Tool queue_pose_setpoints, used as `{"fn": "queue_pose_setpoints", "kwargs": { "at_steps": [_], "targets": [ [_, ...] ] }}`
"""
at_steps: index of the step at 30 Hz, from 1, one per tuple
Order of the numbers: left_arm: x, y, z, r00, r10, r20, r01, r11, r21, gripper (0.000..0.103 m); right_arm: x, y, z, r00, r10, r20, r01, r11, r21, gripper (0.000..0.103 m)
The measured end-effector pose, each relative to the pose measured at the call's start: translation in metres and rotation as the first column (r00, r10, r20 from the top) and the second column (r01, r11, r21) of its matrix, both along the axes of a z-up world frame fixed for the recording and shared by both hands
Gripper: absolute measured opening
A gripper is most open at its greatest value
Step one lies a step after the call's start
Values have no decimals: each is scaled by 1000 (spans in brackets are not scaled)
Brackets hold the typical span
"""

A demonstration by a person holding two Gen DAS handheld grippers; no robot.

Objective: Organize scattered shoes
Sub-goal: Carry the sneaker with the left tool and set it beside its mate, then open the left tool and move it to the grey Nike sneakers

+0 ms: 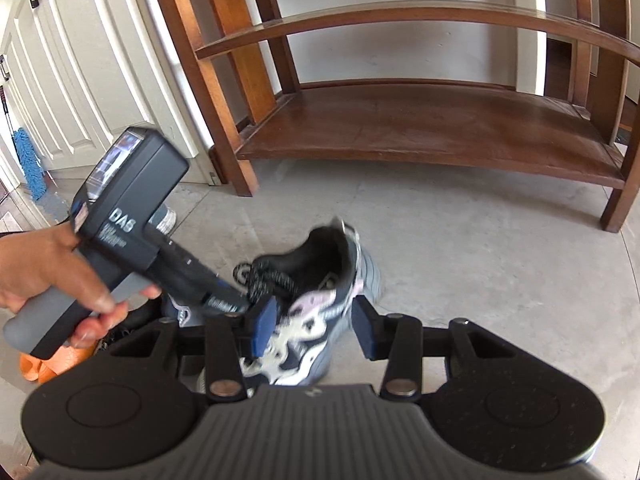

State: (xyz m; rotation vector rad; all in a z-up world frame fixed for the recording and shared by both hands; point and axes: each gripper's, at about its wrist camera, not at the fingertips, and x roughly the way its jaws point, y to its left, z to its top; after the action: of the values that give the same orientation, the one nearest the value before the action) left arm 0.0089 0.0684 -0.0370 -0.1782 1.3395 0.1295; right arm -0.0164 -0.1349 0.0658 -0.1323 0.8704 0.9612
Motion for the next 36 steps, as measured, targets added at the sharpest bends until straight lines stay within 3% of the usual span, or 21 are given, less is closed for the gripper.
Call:
{"fn": "queue_pose_setpoints", "kwargs": {
  "at_steps": [7, 20, 25, 29, 34, 36],
  "targets": [
    [-18, 7, 1, 994, 86, -65, -91, 993, -77, 15, -6, 10, 4, 1000, 22, 1, -22, 1000, 15, 46],
    [-58, -17, 2, 989, -20, -150, 4, 994, -113, 16, -16, 19, 9, 999, 53, 2, -53, 998, 34, 46],
    [-75, -22, 2, 982, -27, -187, 1, 991, -136, 18, -21, 23, 8, 998, 70, -9, -70, 997, 40, 46],
    [-90, -16, -1, 971, 8, -238, -51, 983, -174, 22, -28, 30, 4, 995, 101, -22, -100, 994, 37, 46],
    [-105, -4, 5, 975, 26, -221, -78, 970, -230, 24, -36, 39, 0, 990, 137, -36, -136, 990, 32, 46],
    [-110, 2, 12, 979, 24, -203, -77, 964, -255, 30, -41, 44, -1, 986, 161, -36, -160, 987, 28, 46]
  ]
}}
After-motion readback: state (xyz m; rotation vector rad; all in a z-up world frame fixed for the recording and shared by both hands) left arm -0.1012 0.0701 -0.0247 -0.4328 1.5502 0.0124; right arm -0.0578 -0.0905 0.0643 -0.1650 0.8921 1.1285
